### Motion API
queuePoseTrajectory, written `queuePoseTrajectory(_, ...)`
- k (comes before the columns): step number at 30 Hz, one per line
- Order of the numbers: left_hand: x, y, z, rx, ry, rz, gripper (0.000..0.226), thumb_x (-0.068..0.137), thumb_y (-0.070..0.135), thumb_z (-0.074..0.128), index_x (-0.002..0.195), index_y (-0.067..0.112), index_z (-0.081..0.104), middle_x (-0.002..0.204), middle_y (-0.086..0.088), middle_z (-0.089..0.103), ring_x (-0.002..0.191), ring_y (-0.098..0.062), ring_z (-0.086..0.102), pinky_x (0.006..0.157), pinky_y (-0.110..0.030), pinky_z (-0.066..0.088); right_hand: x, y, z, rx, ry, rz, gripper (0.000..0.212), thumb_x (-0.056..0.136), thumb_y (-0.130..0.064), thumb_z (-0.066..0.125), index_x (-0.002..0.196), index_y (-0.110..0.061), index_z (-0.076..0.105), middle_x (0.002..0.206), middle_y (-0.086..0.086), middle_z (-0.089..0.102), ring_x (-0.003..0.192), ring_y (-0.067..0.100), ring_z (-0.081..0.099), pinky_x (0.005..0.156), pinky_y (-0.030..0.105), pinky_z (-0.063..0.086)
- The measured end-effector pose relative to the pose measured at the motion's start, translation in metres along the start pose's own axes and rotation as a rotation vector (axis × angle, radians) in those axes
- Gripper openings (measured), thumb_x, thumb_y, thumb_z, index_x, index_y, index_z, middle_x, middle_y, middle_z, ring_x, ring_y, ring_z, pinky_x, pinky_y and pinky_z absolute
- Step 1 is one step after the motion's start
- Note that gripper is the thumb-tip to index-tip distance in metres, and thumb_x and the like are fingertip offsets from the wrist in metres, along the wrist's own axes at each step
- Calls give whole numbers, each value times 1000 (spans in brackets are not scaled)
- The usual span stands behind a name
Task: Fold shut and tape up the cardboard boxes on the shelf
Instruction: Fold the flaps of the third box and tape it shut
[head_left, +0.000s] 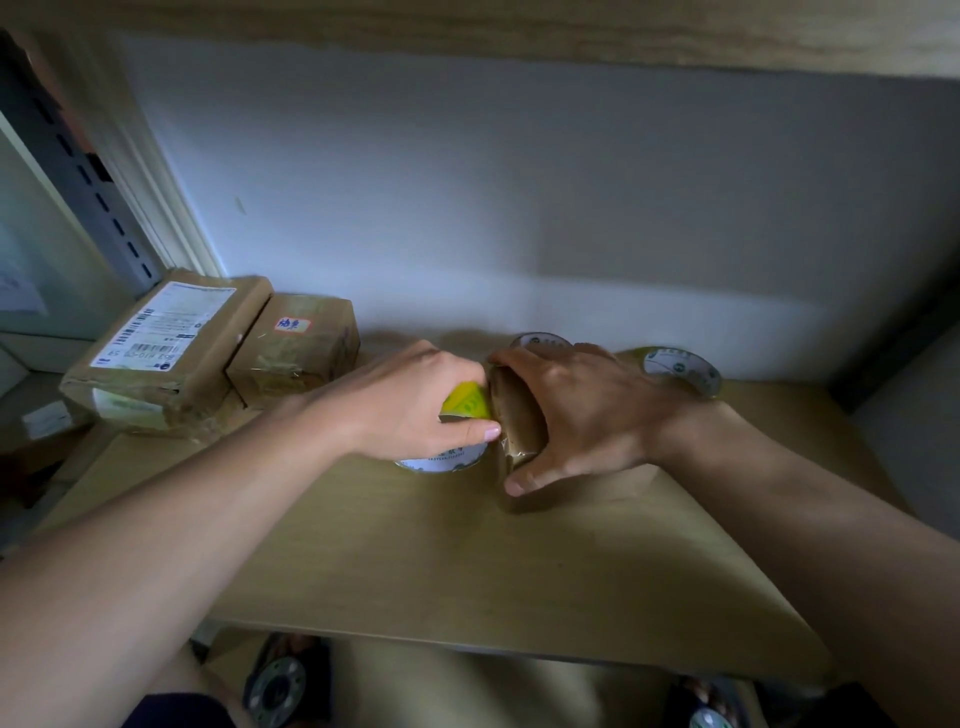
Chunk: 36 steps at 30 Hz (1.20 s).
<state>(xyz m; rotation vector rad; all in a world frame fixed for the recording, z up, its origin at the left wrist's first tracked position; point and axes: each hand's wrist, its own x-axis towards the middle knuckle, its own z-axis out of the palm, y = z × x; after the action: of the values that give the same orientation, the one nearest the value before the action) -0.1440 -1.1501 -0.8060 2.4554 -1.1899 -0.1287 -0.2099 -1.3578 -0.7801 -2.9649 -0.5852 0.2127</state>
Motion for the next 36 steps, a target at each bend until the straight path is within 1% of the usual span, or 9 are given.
queuePoseTrajectory(9,-4,-7,0,-37,34,-40,30,80,62,72,89,35,62,73,12,66,70,-6,62,63,-33,50,7,6,10,56,42,19,93,56,-78,77,131,-36,43,121,-14,56,112,14,54,101,44,40)
queuePoseTrajectory(11,-6,-10,-1,-130,85,-49,35,79,62,74,99,35,66,83,16,70,79,-2,66,71,-33,53,4,12,10,117,59,36,94,55,-78,78,131,-36,43,120,-15,55,111,13,54,98,41,40)
queuePoseTrajectory(14,-11,-17,-3,-350,165,-46,40,80,60,74,107,31,68,88,10,72,82,-12,69,72,-40,56,1,20,8,218,106,74,98,54,-76,80,135,-35,44,122,-17,55,111,10,53,99,41,42)
queuePoseTrajectory(19,-12,-10,-6,-586,324,41,31,90,29,73,109,5,69,73,20,63,66,4,56,62,-14,43,-3,23,5,421,196,105,110,51,-70,85,145,-32,43,131,-18,55,119,10,54,108,45,43)
queuePoseTrajectory(22,-11,-5,-13,-572,347,71,23,92,14,66,108,-3,67,66,25,62,59,7,56,59,-5,40,-5,22,6,485,221,88,108,53,-64,91,145,-33,43,131,-20,57,120,7,55,106,34,45)
queuePoseTrajectory(25,-13,2,-23,-510,363,96,25,93,27,70,105,4,72,76,21,67,67,3,60,65,-8,42,-8,18,8,525,230,63,105,56,-56,95,145,-34,44,129,-21,58,117,1,55,95,13,42)
queuePoseTrajectory(27,-13,5,-28,-462,374,94,34,91,40,70,106,9,74,87,13,73,79,-2,66,71,-14,47,-9,18,9,559,234,55,103,56,-54,96,143,-34,45,127,-22,59,116,-1,56,93,8,41)
queuePoseTrajectory(31,-16,-2,-36,-234,334,25,45,79,58,72,105,22,77,94,12,77,90,-7,72,81,-28,55,-12,27,8,699,316,45,106,53,-61,92,143,-31,45,126,-19,62,118,1,60,106,29,48)
queuePoseTrajectory(36,-24,-13,-29,-173,234,-52,45,72,65,75,103,31,76,92,20,76,89,-2,72,83,-34,57,-19,36,12,772,320,-1,103,56,-57,92,143,-28,45,127,-15,64,120,5,62,108,35,48)
